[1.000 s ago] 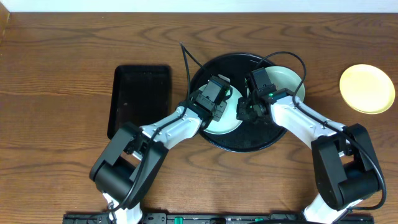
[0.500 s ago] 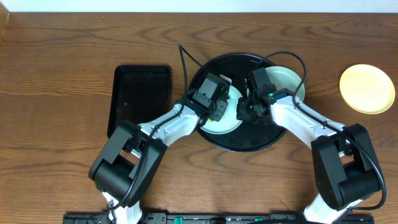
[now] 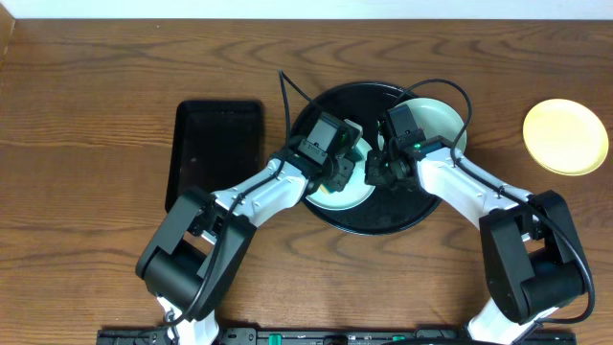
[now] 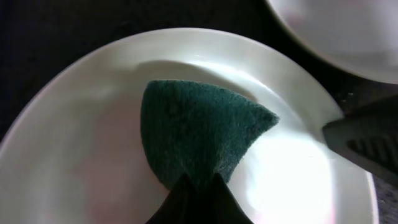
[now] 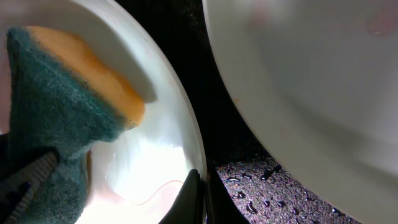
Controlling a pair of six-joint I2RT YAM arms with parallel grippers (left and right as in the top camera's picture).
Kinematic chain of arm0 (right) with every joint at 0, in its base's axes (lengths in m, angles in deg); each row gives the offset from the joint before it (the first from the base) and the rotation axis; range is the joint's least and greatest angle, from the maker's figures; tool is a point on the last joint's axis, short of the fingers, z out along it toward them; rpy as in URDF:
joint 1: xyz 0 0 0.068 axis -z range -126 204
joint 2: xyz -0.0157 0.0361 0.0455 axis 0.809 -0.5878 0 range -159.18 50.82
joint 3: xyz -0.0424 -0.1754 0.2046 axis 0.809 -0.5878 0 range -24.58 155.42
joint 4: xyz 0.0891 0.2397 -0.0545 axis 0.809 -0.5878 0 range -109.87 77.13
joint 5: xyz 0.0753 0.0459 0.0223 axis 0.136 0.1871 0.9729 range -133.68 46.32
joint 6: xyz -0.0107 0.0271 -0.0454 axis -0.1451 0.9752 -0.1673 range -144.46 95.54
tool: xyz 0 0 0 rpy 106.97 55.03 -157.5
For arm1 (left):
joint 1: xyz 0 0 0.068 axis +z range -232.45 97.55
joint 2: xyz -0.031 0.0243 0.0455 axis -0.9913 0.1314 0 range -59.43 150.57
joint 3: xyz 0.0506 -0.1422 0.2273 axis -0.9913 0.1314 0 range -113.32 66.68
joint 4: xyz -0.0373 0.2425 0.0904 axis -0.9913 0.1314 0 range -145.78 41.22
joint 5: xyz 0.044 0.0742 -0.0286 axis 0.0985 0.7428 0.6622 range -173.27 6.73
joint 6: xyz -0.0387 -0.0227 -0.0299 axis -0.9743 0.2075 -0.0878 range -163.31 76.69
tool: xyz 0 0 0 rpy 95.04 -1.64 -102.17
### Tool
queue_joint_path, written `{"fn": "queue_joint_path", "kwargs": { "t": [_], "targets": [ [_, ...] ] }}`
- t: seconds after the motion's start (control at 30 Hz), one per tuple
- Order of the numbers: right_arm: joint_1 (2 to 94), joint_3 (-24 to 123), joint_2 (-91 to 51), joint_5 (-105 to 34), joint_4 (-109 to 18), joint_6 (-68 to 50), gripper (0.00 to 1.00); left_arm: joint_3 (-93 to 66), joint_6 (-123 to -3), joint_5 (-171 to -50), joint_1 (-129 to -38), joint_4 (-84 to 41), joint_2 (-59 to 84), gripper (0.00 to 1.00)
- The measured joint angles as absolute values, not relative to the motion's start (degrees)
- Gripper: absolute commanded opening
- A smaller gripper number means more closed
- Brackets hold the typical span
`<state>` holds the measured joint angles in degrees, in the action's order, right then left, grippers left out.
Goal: Clean dirty plates on tray and stack at the side
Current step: 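Scrub the left pale green plate with the sponge while right gripper holds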
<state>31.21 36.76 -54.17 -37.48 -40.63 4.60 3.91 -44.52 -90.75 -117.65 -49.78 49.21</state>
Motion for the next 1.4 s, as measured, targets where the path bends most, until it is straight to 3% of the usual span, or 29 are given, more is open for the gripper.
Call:
{"fn": "queue_joint_path", "kwargs": {
  "t": [0.43, 0.93, 1.4],
  "targets": [
    [31.17, 36.76, -54.19, -36.02, -40.48, 4.62, 0.01, 3.91, -42.55, -73.92, -116.16, -49.91, 49.21, 0.08],
    [29.86, 36.76, -54.28, -35.58, -40.33, 4.6, 0.01, 3.45, -41.02, -76.31, -117.85, -40.21, 47.18, 0.08],
    [29.86, 36.76, -54.3, -35.78, -40.37, 4.58, 0.01, 3.52, -42.05, -83.13, -120.51, -42.24, 46.55, 0.07]
  ]
}}
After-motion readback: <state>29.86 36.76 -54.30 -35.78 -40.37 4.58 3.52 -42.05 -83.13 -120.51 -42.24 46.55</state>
